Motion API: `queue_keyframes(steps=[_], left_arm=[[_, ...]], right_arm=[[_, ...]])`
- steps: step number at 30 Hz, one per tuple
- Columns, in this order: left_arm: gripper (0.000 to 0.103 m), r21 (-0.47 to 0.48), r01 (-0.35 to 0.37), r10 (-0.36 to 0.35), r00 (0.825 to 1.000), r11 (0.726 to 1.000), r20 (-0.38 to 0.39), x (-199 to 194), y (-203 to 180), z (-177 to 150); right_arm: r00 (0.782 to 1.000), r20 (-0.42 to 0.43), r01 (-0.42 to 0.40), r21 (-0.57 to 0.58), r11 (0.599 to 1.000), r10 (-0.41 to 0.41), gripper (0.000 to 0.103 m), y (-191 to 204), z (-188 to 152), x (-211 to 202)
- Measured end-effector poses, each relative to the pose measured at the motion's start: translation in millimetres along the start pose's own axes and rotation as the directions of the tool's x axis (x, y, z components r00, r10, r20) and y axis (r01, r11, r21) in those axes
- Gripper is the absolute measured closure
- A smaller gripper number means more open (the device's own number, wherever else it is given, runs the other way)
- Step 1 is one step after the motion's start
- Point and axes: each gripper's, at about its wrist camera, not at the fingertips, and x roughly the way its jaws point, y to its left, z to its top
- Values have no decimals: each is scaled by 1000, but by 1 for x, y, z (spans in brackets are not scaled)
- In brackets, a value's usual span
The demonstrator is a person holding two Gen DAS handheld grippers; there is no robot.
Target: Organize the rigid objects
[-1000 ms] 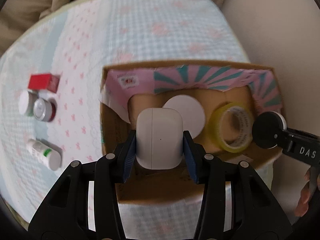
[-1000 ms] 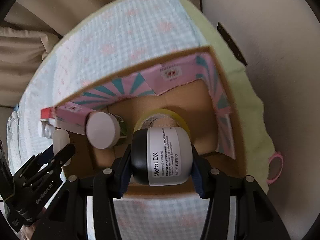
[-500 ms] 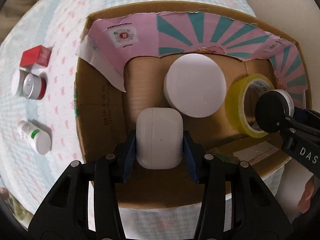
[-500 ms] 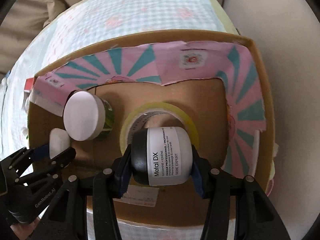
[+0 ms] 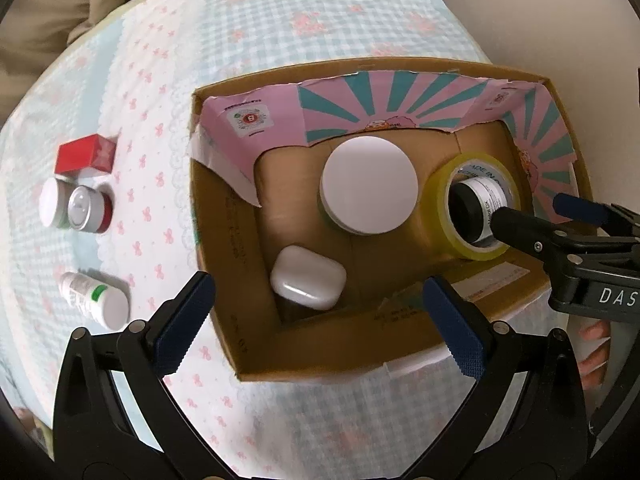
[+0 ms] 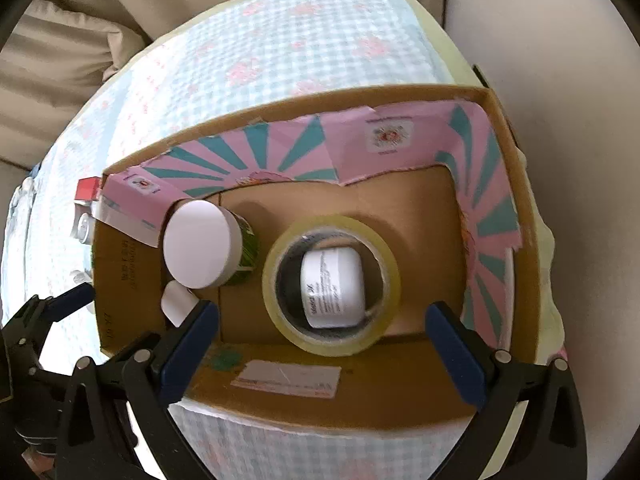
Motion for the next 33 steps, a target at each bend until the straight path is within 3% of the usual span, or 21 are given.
queue_keyframes(steps=[10,20,26,33], left_arm=[[0,-12,-5,6,999,1000,49,-25,6,-8],[0,-24,14,-11,992,1000,122,-94,17,-26],[0,-38,-4,11,983,999,184,-150,47,-51],[0,-93,-52,76,957,994,279,-211,114,-83]], right_arm=[[997,46,67,-2,998,-67,0,7,-5,-17],[989,123,81,22,996,-83,0,18,-21,-81],[977,131,175,-61,983,-166,0,51,-39,-120],[965,207,175,-69,982,-158,0,95,-61,-166]])
